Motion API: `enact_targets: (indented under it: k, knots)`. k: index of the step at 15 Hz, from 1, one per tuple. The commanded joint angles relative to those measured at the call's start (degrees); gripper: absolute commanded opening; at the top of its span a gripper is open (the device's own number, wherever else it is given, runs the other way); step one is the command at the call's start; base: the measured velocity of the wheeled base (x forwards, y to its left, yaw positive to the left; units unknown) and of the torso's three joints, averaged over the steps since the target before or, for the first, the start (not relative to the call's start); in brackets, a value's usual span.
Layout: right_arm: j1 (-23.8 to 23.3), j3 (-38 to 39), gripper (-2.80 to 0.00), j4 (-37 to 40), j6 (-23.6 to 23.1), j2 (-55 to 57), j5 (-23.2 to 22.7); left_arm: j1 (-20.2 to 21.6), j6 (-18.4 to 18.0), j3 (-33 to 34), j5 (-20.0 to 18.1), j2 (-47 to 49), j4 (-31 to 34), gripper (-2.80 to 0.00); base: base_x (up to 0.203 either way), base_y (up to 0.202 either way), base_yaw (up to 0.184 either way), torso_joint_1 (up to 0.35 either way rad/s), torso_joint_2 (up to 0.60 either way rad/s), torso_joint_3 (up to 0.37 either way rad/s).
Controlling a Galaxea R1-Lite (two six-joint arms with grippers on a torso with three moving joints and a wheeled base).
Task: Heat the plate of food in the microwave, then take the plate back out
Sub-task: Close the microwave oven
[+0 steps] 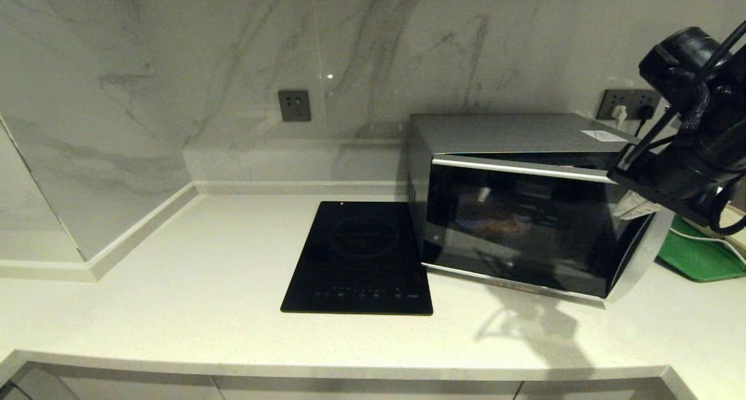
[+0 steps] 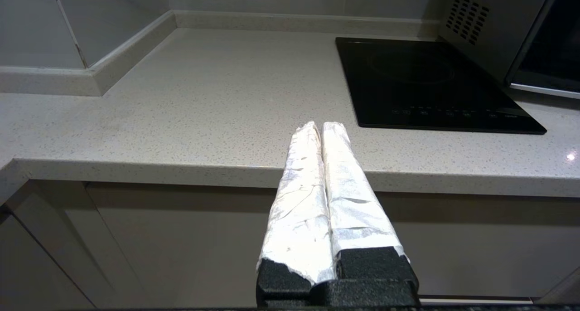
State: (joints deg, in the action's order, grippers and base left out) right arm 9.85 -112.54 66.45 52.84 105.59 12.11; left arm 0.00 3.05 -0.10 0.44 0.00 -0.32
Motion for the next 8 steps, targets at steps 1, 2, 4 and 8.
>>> enact_targets:
  k: [1, 2, 4, 8]
  knots:
    - [-6.3, -0.3, -2.8, -3.2, 0.2, 2.9, -3.7, 0.0, 0.0, 0.0, 0.0, 0.0, 0.0, -2.8, 0.0, 0.0, 0.0, 0.0, 0.0, 0.0]
    - [-8.4, -0.3, -2.8, -6.0, 0.1, 3.8, -5.6, 0.0, 0.0, 0.0, 0.1, 0.0, 0.0, -2.8, 0.0, 0.0, 0.0, 0.0, 0.0, 0.0]
    - [-10.2, -0.3, -2.8, -8.4, -0.2, 5.6, -7.2, 0.0, 0.0, 0.0, 0.0, 0.0, 0.0, -2.8, 0.0, 0.0, 0.0, 0.0, 0.0, 0.0]
    - [-11.8, -0.4, -2.8, -13.1, -0.4, 8.0, -7.5, 0.0, 0.0, 0.0, 0.0, 0.0, 0.0, -2.8, 0.0, 0.0, 0.0, 0.0, 0.0, 0.0]
